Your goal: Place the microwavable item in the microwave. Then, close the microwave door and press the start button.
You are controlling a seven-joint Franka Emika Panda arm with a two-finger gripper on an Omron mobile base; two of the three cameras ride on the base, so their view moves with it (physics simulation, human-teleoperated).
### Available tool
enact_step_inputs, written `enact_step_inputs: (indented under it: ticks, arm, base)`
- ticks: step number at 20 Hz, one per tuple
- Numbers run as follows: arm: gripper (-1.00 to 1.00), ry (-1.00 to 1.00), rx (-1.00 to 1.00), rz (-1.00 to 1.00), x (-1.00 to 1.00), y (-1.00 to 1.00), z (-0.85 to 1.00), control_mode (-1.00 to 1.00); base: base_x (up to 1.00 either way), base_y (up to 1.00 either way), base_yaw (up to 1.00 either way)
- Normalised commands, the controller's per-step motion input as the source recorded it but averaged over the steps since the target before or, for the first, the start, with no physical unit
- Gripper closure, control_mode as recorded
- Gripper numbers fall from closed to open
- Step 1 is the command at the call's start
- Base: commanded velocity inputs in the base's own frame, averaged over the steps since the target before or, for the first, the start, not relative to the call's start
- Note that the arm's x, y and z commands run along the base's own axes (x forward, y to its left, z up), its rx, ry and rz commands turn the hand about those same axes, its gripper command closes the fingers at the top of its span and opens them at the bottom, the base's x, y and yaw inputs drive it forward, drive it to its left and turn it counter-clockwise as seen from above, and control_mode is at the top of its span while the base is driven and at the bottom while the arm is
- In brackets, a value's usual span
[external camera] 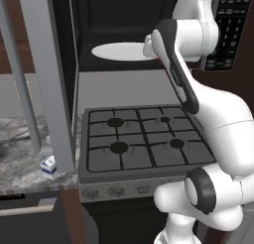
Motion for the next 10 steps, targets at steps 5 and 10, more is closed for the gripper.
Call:
enact_step_inputs:
  ticks: [5, 10]
  arm:
    - [1.0, 0.09, 0.0, 0.03, 0.74, 0.1, 0.0, -1.0]
    - [1.0, 0.13, 0.0, 0.03, 0.77, 0.18, -0.18, -1.0]
  base:
    - [0.0, 0.0, 0.0]
    - [0.0, 0.0, 0.0]
